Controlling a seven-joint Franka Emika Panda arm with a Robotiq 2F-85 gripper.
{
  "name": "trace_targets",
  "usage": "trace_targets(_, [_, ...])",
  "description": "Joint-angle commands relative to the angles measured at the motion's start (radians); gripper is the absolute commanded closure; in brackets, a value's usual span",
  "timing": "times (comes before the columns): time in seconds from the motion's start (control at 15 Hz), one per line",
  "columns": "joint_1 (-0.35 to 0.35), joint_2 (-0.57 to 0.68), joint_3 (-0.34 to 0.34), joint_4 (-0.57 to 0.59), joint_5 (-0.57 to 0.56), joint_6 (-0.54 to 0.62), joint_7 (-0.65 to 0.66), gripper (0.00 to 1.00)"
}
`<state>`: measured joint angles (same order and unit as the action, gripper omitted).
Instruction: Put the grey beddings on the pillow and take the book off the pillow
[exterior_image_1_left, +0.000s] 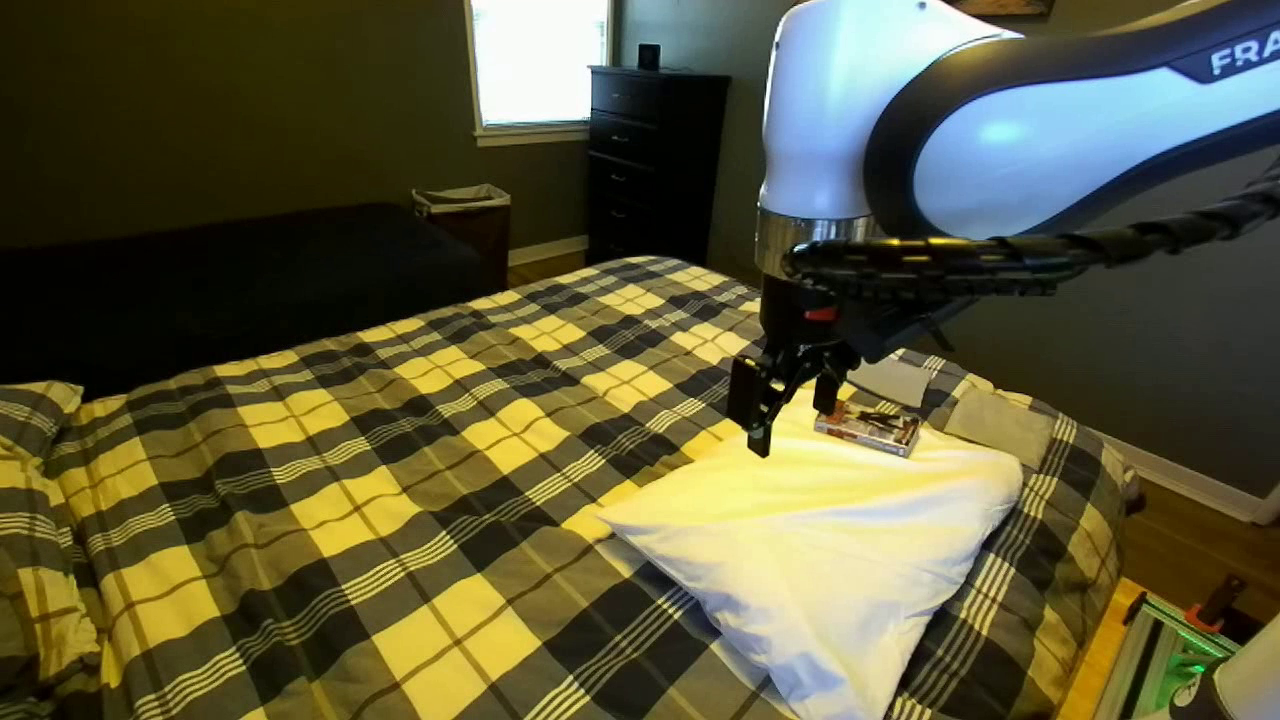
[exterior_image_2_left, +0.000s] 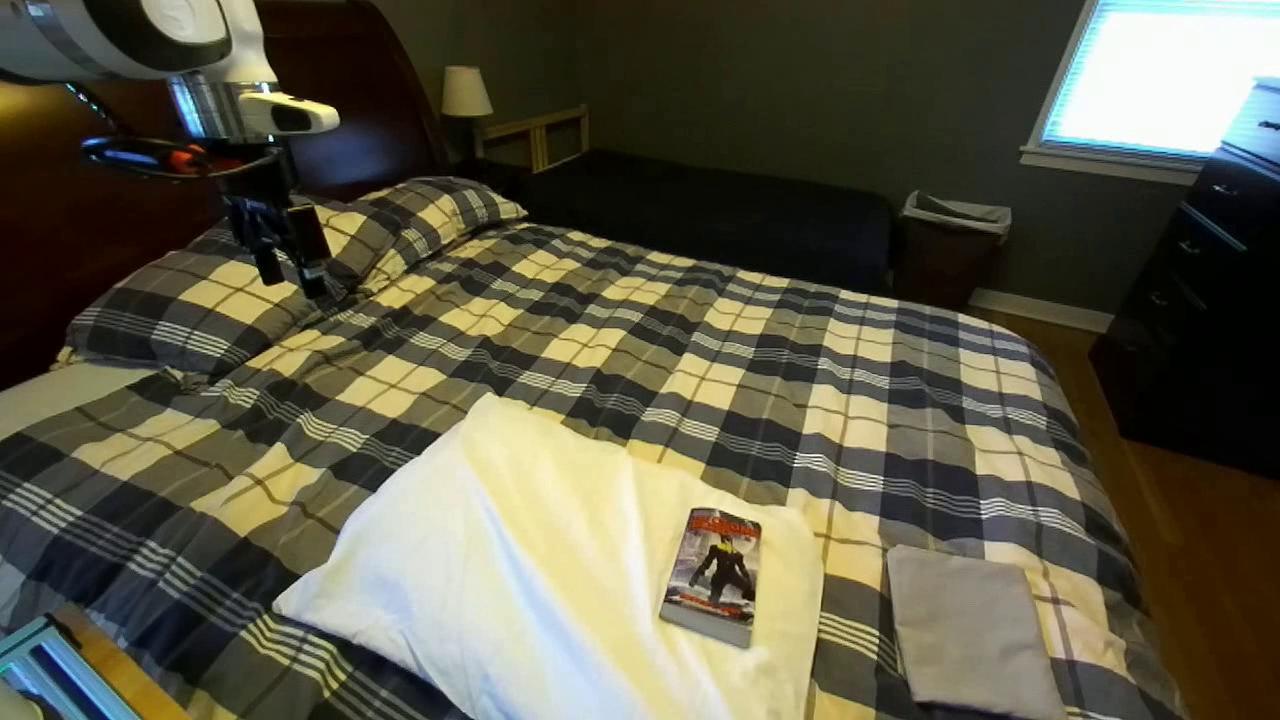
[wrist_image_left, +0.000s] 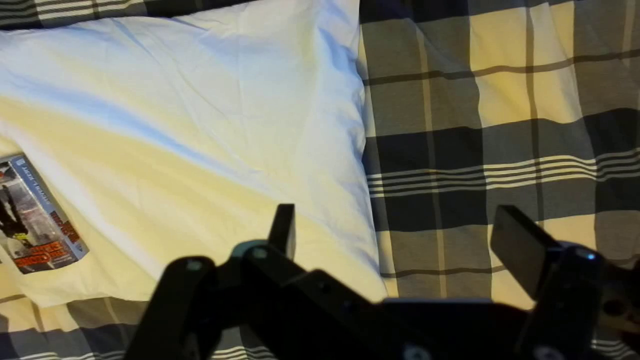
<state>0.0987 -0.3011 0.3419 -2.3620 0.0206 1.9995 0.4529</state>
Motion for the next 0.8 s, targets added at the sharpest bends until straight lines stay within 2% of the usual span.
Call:
trace_targets(0.0, [0.002, 0.007, -0.043, -0.008, -0.029, 0.014, 0.009, 0.00])
trace_targets(0.27, [-0.053, -0.001, -0.128, -0.060, -0.110, 0.063, -0.041, 0.00])
trace_targets(0.73, [-0.185, 0.048, -0.240, -0.174, -0.343, 0.316, -0.026, 0.00])
